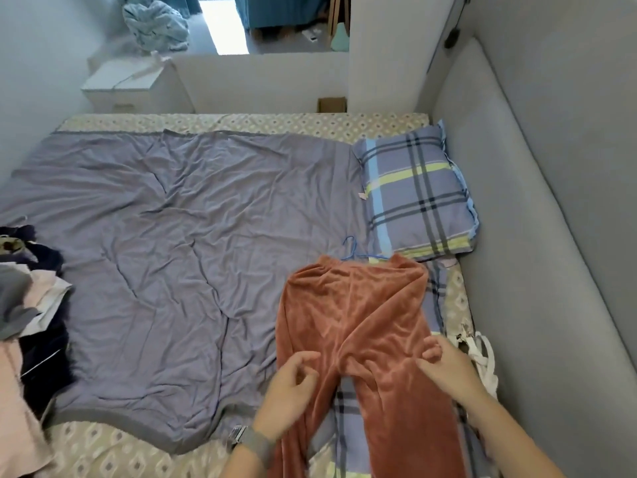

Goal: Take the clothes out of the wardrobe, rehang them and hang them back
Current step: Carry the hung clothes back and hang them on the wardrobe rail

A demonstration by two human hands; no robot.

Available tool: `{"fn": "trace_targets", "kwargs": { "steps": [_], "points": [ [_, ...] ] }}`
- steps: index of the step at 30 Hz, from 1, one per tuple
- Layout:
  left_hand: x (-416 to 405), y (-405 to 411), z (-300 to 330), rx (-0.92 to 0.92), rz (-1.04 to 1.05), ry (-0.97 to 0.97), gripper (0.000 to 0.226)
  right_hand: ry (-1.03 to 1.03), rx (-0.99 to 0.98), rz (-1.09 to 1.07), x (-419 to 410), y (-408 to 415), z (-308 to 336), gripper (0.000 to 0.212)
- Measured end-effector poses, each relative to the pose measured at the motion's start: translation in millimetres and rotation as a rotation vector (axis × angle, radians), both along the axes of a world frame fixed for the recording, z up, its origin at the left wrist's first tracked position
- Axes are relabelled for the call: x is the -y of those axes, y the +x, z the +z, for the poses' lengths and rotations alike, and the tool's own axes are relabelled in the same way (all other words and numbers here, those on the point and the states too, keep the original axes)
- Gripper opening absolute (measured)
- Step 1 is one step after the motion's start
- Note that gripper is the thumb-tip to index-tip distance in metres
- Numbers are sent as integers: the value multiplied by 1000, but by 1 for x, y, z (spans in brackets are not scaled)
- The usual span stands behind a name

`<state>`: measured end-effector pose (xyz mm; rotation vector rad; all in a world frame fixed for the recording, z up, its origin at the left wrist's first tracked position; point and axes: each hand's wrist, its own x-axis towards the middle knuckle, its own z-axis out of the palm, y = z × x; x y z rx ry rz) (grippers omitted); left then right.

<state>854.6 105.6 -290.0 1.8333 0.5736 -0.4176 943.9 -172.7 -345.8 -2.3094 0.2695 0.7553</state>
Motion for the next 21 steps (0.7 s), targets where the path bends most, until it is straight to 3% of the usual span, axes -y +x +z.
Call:
{"fn": "trace_targets", "kwargs": {
  "steps": [3, 5, 14, 18, 21],
  "points": [
    [17, 46, -13, 52, 71, 104, 27, -121, -78, 353, 8, 43, -45, 37],
    [15, 75, -23, 53, 91, 158, 29, -235, -126, 480, 10, 71, -71, 57],
    [-30, 139, -71, -10, 198, 218, 26, -217, -21, 19, -13, 217, -131, 81],
    [-33, 131, -90, -38, 259, 173, 21, -166, 242, -159, -19, 248, -143, 100],
    [-36, 118, -102, -22, 282, 147, 22, -231, 370, -92, -25, 265, -159, 95]
  ]
}}
